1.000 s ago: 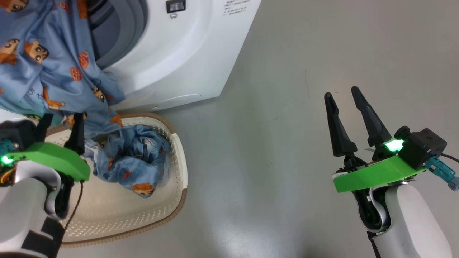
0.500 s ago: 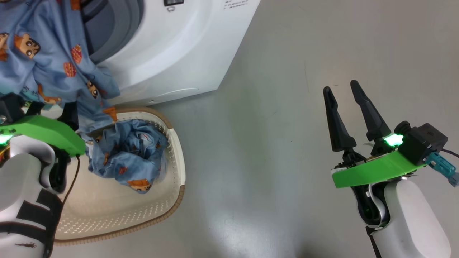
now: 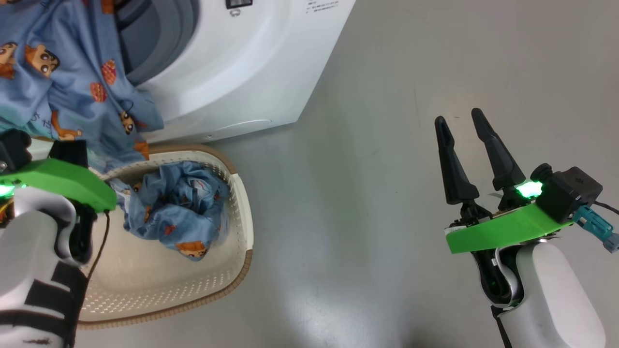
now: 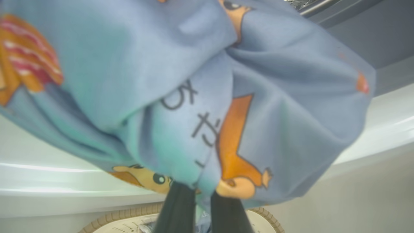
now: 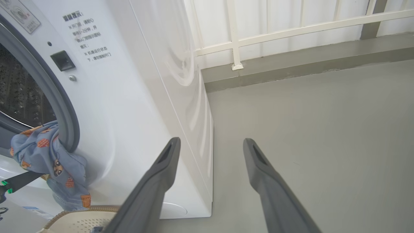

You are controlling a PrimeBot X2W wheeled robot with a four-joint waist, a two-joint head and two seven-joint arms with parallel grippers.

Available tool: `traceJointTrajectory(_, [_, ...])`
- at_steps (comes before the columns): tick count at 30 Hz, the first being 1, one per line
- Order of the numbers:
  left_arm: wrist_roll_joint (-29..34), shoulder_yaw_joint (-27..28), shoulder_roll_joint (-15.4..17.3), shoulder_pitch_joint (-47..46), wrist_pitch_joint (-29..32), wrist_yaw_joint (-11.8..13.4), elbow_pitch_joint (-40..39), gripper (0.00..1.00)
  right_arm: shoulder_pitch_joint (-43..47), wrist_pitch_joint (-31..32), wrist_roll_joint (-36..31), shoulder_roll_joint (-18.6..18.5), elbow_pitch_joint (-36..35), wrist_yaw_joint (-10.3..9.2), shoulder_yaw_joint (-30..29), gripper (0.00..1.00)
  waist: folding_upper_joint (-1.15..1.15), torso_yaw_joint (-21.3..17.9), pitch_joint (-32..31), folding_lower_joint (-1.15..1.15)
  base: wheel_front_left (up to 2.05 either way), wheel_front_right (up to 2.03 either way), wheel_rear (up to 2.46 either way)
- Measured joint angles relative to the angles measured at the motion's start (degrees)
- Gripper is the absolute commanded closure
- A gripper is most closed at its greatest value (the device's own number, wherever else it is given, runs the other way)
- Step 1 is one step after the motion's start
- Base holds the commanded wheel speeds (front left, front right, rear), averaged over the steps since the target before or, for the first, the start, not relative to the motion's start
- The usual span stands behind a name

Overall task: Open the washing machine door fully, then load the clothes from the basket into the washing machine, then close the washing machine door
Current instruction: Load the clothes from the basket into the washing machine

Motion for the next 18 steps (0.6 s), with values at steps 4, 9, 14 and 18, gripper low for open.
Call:
traceJointTrajectory(4, [0.7,1.5,0.0,3.3,-0.1,0.0,-4.3,1.0,0.0,0.0,0.0,0.1,0.0,0.0,0.0,0.0,0.0,0.4,-0.5,0.0,0.0,0.0,0.0])
traceJointTrajectory(9, [3.2,4.2,0.0,8.4,-0.1,0.0,-11.6,1.0,0.1,0.0,0.0,0.2,0.1,0.0,-0.1,0.0,0.0,1.0,-1.0,0.0,0.0,0.0,0.0])
traceJointTrajectory(14, [5.2,7.1,-0.1,12.1,-0.2,0.0,-20.5,1.0,0.1,0.0,0.0,0.2,0.1,0.0,-0.4,0.0,0.0,1.7,-1.2,0.0,0.0,0.0,0.0])
traceJointTrajectory(18, [7.2,9.2,-0.3,13.0,-0.2,0.1,-26.9,1.0,0.1,0.0,0.0,0.2,0.1,0.0,-0.4,0.0,0.0,2.1,-1.1,0.0,0.0,0.0,0.0])
